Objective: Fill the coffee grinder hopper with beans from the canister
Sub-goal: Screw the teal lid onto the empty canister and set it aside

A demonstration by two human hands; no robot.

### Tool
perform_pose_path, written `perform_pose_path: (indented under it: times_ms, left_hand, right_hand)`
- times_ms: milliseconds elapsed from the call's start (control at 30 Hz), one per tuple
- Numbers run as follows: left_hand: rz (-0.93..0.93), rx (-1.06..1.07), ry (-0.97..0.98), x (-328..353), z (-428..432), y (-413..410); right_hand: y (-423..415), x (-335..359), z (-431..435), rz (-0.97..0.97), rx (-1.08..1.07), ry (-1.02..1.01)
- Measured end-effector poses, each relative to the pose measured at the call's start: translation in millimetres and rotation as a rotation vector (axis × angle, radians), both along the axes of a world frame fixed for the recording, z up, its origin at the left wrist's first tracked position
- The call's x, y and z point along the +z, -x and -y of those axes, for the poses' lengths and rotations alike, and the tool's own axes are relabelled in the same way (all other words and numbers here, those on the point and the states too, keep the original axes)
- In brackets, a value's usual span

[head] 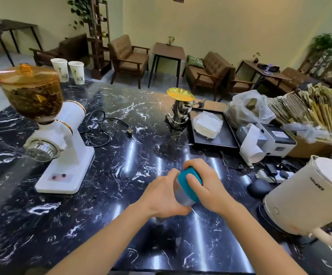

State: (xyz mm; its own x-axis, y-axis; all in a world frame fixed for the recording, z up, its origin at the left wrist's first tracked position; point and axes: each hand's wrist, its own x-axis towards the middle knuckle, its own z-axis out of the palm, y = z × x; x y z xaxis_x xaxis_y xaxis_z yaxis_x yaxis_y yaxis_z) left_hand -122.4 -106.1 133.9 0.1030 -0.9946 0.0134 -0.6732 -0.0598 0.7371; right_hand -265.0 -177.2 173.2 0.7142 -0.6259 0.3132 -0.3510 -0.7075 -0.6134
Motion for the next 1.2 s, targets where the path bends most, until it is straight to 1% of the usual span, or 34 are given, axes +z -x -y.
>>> perform_pose_path:
  times_ms: [33,67,167,233,267,300,333,400,433,467,500,567,600,633,667,700,733,767,833,900,967,1200]
  left_hand:
    - [-0.006,0.0,0.006,-3.1,0.6,1.0]
    - [-0.006,-0.002,0.03,-4.1,1.4,2.0]
    - [-0.066,0.011,0.138,-5.7,13.4,7.2]
    - [-0.091,-0.001,0.144,-11.7,23.7,17.1]
    - [-0.148,-0.015,0.126,-18.8,28.5,23.9]
    - [-0.263,-0.022,0.092,-29.0,34.0,30.9]
    - [-0.416,-0.009,0.078,-36.7,40.0,38.9]
    - [-0.69,0.008,0.076,-55.3,55.9,57.2]
    - [-0.753,0.004,0.062,-64.5,66.8,67.9]
    - [-0.758,-0.008,0.041,-67.2,78.3,79.0]
    - [-0.715,-0.019,0.016,-69.4,91.1,88.3]
    - [-0.494,-0.008,0.002,-76.9,119.9,101.1]
    - [-0.329,0.011,0.009,-81.0,134.6,103.7]
    - [-0.134,0.015,0.031,-86.2,148.3,103.2]
    - [0.067,-0.004,0.013,-89.2,158.9,102.3]
    - [0.253,-0.015,-0.054,-97.1,166.1,99.6]
    - [0.398,-0.031,-0.12,-101.7,170.8,97.8]
    - [0.483,-0.035,-0.177,-112.5,174.4,94.5]
    - [0.565,-0.018,-0.247,-123.7,176.7,90.5]
    - [0.639,-0.007,-0.301,-133.8,177.2,87.9]
    - [0.696,-0.009,-0.306,-140.4,176.1,88.2]
    - [0.743,-0.006,-0.328,-140.2,174.0,90.7]
  right_hand:
    - [2.0,-2.1,-0.3,0.03,-0.034,-0.063]
    - [2.7,-2.0,-2.2,0.114,-0.085,-0.188]
    - [8.1,-17.4,-4.3,0.55,-0.33,-0.66]
    - [17.3,-42.2,-1.7,0.693,-0.351,-1.027]
    - [23.9,-55.1,-1.4,0.698,-0.324,-1.103]
    - [32.2,-66.5,1.5,0.709,-0.263,-1.125]
    - [41.1,-76.4,4.5,0.678,-0.207,-1.094]
    - [58.9,-95.3,14.9,0.564,-0.147,-0.94]
    - [67.1,-103.4,23.0,0.515,-0.168,-0.86]
    - [76.0,-110.0,33.7,0.485,-0.2,-0.836]
    - [84.2,-113.9,46.5,0.511,-0.243,-0.837]
    - [100.2,-120.2,74.6,0.582,-0.347,-0.784]
    - [105.7,-124.5,91.1,0.584,-0.406,-0.738]
    - [111.5,-126.2,106.4,0.576,-0.44,-0.697]
    - [116.5,-126.7,122.1,0.577,-0.485,-0.667]
    - [120.9,-127.9,138.5,0.581,-0.529,-0.637]
    - [124.9,-126.0,153.5,0.58,-0.579,-0.598]
    - [128.7,-123.6,166.1,0.563,-0.625,-0.555]
    - [135.4,-123.8,187.8,0.56,-0.699,-0.492]
    - [139.8,-126.5,201.7,0.584,-0.751,-0.49]
    - [141.9,-130.0,209.4,0.593,-0.785,-0.505]
    - [138.2,-145.7,216.0,0.592,-0.866,-0.431]
